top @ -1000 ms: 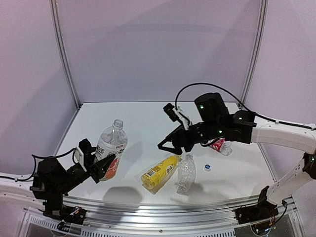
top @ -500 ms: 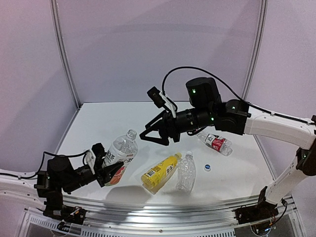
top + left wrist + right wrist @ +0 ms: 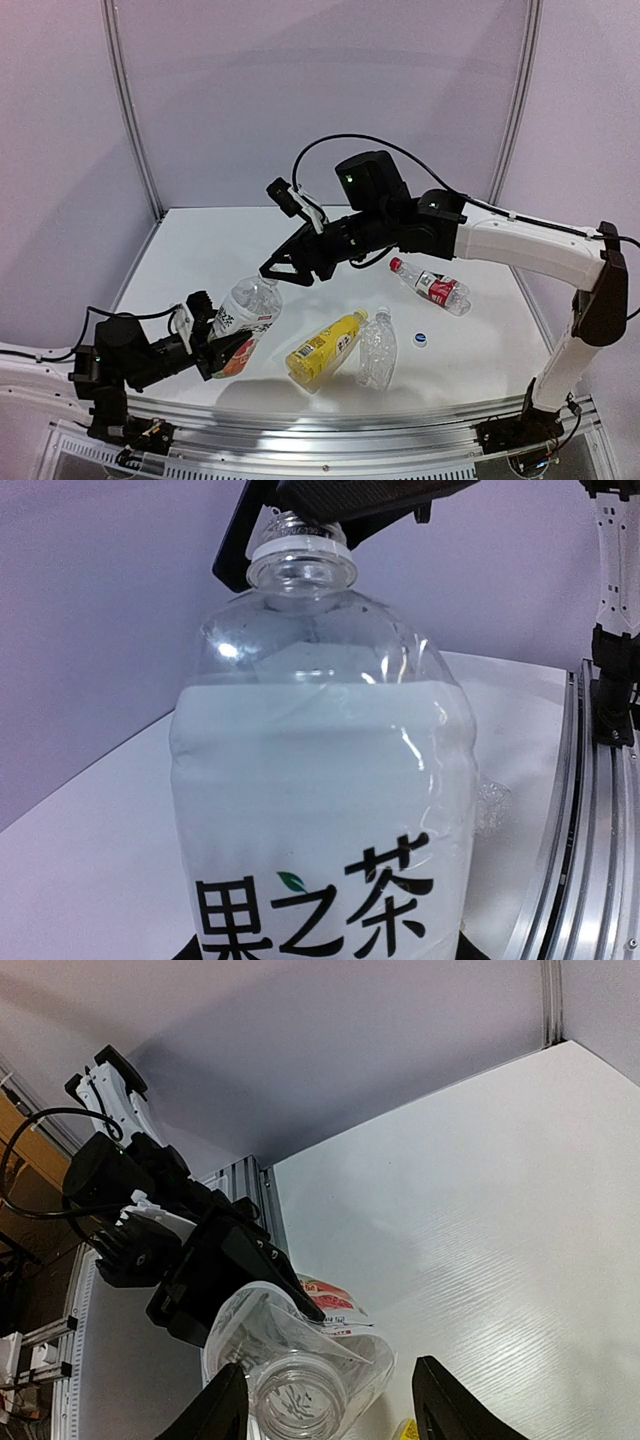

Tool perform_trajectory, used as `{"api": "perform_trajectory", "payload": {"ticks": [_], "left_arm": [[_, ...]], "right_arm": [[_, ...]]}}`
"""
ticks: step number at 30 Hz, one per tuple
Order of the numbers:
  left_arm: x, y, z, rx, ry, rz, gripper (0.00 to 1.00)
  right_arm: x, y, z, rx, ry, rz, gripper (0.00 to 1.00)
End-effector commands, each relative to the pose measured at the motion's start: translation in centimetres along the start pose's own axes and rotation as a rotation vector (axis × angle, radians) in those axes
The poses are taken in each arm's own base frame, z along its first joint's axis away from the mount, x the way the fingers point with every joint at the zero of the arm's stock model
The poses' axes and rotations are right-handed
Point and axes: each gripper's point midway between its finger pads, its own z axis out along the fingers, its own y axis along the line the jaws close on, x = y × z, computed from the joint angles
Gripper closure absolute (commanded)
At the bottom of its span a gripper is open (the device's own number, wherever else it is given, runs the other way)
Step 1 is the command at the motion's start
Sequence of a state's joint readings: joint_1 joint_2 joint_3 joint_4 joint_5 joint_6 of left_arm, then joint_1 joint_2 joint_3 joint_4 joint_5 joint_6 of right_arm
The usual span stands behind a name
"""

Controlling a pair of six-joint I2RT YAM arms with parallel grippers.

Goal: Unscrew the bottle caps

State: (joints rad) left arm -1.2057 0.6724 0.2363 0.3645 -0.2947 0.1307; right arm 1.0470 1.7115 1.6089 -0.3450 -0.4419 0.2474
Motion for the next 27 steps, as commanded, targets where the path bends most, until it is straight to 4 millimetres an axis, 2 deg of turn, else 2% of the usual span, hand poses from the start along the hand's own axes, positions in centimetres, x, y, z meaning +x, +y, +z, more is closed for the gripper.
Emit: {"api": "perform_trajectory", "payload": {"ticks": [1, 5, 8, 15, 21, 25, 27], "left_arm": [[-1.4, 0.1, -0.2, 0.006, -0.032, -0.018, 1.00], [-1.5, 0.3, -0.4, 0.001, -0.038, -0.021, 1.00], [-1.6, 0.4, -0.4, -0.004, -0.042, -0.022, 1.00], [-1.6, 0.4, -0.4, -0.007, -0.042, -0.022, 1.00], [-1.7, 0.5, -0.5, -0.010, -0.045, -0.023, 1.00], [-1.7, 0.5, -0.5, -0.010, -0.046, -0.024, 1.00], [-1.7, 0.6, -0.4, -0.016, -0.043, -0.023, 1.00]], "right_arm": [[0.9, 0.3, 0.8, -0.013, 0.052, 0.024, 0.47], [0.9, 0.5, 1.0, -0.032, 0.060, 0.037, 0.54], [1.0, 0.6, 0.9, -0.040, 0.063, 0.044, 0.63], [1.3, 1.2, 1.3, -0.062, 0.080, 0.057, 0.58], [1.6, 1.2, 1.9, -0.073, 0.096, 0.067, 0.60], [1.5, 1.3, 2.0, -0.082, 0.101, 0.063, 0.73], [1.5, 1.2, 2.1, -0.078, 0.105, 0.060, 0.85]]}}
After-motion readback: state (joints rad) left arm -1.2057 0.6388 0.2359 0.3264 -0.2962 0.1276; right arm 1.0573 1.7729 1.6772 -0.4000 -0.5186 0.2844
